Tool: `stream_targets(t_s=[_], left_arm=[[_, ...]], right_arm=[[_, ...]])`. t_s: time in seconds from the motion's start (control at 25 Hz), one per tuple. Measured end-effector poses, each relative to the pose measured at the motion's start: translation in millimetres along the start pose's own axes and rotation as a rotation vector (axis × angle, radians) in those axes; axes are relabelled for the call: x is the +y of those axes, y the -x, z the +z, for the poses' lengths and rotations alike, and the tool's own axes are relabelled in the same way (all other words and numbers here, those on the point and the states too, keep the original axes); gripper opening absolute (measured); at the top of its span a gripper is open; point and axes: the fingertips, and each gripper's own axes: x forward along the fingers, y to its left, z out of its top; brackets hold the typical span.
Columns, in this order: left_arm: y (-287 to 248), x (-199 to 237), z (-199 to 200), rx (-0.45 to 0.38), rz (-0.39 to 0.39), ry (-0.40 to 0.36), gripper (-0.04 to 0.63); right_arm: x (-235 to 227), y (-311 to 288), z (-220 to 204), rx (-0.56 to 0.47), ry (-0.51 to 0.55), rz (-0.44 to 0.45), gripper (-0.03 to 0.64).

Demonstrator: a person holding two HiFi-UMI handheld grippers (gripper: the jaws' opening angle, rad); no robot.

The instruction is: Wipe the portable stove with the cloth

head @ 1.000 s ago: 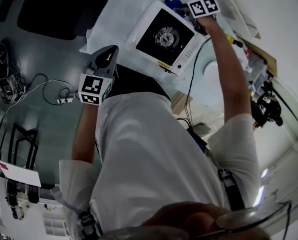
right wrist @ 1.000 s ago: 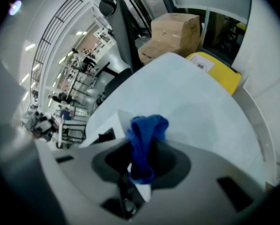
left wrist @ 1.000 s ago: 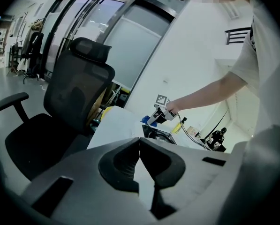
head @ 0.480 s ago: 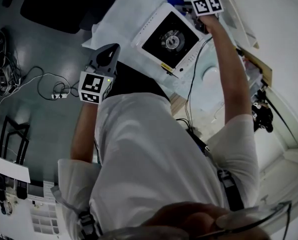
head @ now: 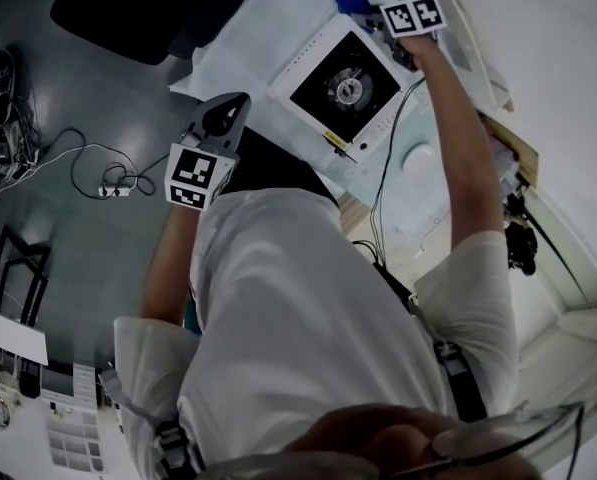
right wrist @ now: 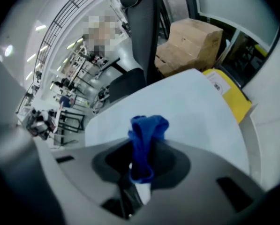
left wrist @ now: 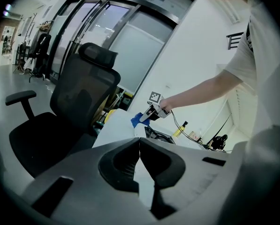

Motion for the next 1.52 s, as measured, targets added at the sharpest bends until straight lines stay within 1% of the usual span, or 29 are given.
stream_targets(t_s=[0.12,0.2,0.44,0.56,0.72,0.92,1.08,1.2,1.52], left_arm=[[1,-2,9,-0.02,0.002,-0.012,0.032],[2,-4,13,-0.033,0.005,-0.016,0.032],[11,-10,15,-0.054,-0.003,0.0,0.032],[12,-15,16,-0.058,-0.007,-0.004,0.032],[16,-20,17,-0.059,-0.014,-0.008,0.032],[23,-16,12,-0.057,-0.001,0.007,0.032],[26,-10,2,-0.058,0.013,0.038,0.032],[31,-9,-5,-0.056,0.02,0.064,0.032],[39,-6,-16,-0.047,0.024,0.084,0.032]], right_arm=[[7,4,9,-0.008,0.051,-0.009,0.115],[10,7,13,-0.001,0.097,-0.031,0.115],[17,18,18,0.068,0.194,-0.099,0.115],[23,21,28,0.058,0.246,-0.125,0.116],[36,8,35,0.038,0.307,-0.178,0.117],[49,-13,27,0.086,0.397,-0.231,0.117],[61,-23,17,0.132,0.447,-0.23,0.117],[75,-29,8,0.148,0.482,-0.223,0.117],[98,-40,-6,0.171,0.523,-0.195,0.117]])
